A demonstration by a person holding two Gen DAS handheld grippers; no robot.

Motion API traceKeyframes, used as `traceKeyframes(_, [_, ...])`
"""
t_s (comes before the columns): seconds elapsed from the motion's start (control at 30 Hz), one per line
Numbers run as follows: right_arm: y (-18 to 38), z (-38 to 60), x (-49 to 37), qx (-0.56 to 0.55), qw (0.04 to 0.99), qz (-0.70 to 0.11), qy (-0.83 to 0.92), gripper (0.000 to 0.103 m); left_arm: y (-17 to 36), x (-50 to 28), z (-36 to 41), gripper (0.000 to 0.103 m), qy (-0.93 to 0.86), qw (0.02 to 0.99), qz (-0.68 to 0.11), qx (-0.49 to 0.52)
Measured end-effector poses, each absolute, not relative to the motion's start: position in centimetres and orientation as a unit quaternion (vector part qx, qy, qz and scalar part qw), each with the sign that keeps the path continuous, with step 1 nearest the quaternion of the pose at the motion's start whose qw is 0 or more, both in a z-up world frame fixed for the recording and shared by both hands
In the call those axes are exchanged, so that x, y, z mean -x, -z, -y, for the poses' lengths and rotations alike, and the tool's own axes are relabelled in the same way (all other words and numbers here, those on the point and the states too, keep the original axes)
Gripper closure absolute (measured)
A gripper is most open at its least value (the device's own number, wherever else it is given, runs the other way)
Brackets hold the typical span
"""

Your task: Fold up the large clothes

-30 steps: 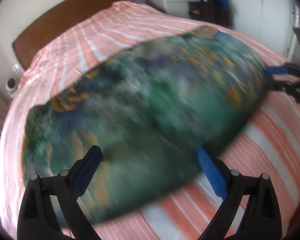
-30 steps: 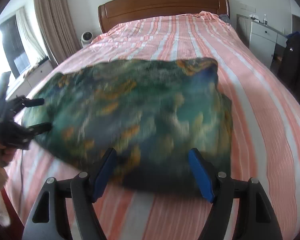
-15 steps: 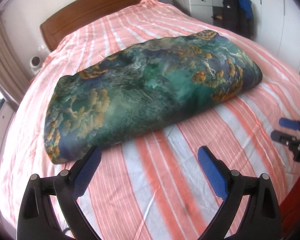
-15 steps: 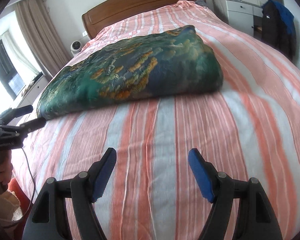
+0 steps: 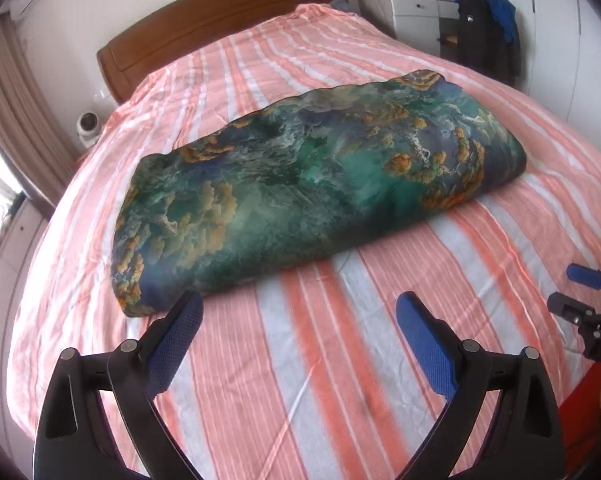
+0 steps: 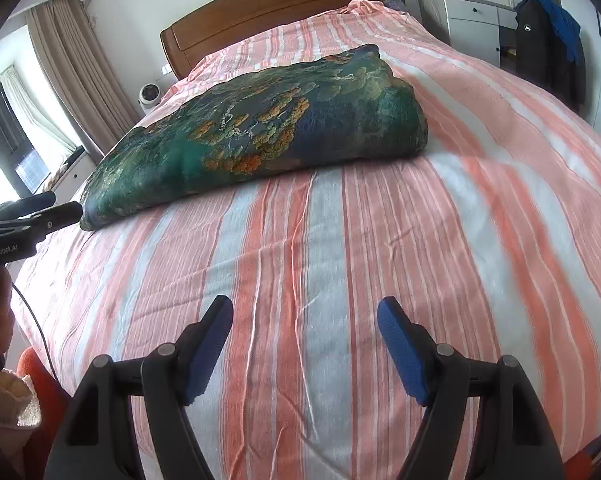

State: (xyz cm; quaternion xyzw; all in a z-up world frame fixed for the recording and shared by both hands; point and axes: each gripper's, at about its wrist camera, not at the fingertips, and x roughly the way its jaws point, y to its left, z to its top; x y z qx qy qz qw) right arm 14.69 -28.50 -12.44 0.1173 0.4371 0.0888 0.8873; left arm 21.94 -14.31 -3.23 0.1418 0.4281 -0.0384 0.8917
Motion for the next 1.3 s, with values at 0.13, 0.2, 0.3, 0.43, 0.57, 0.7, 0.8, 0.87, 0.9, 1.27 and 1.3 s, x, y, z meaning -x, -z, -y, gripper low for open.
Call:
traceKeyframes(0.13, [12.6,28.6,-14.4,-0.120,0.888,-0.434,-0.089,0.029,3.6,-22.0,14.1,0.005,0.036,0.890,-0.432,-0.141])
traceKeyframes(0.2, [12.7,28.8,-14.4,-0.125,0.889,-0.433,-0.086,0.029,4.1,-22.1,13.8,0.005,0.040,0.888,-0.438,-0.132])
traceKeyframes(0.3, [12.5,29.6,-14.3,-0.144,0.894,-0.416,-0.083,0.029,4.9,-22.6,13.7,0.005,0.054,0.885,-0.448,-0.120])
traceKeyframes(0.43, [12.3,31.5,-15.5,-0.187,0.890,-0.406,-0.084,0.027,5.2,-23.5,14.3,0.005,0.067,0.885,-0.445,-0.121])
traceKeyframes(0.57, [12.4,34.7,-19.4,-0.293,0.867,-0.390,-0.101,0.021,5.0,-25.1,14.7,0.005,0.084,0.883,-0.448,-0.114])
traceKeyframes(0.7, [15.2,38.3,-25.0,-0.431,0.817,-0.372,-0.091,0.018,4.0,-27.4,15.5,0.005,0.099,0.880,-0.449,-0.117])
traceKeyframes(0.8, [17.1,39.5,-28.1,-0.483,0.799,-0.352,-0.070,0.018,2.8,-29.3,16.5,0.005,0.121,0.877,-0.448,-0.122])
traceKeyframes(0.87, [17.4,39.6,-29.6,-0.499,0.798,-0.332,-0.061,0.024,1.6,-30.8,17.7,0.005,0.145,0.874,-0.447,-0.128])
traceKeyframes(0.9, [17.1,39.3,-30.2,-0.495,0.803,-0.327,-0.061,0.039,0.9,-31.5,18.3,0.005,0.158,0.872,-0.445,-0.128])
traceKeyframes(1.27, [4.2,26.8,-25.4,-0.118,0.959,-0.236,-0.107,0.073,-4.7,-37.6,27.7,0.005,0.286,0.829,-0.464,-0.123])
traceKeyframes(1.3, [3.7,25.2,-25.0,-0.082,0.963,-0.229,-0.114,0.074,-4.5,-37.5,28.6,0.005,0.282,0.826,-0.466,-0.145])
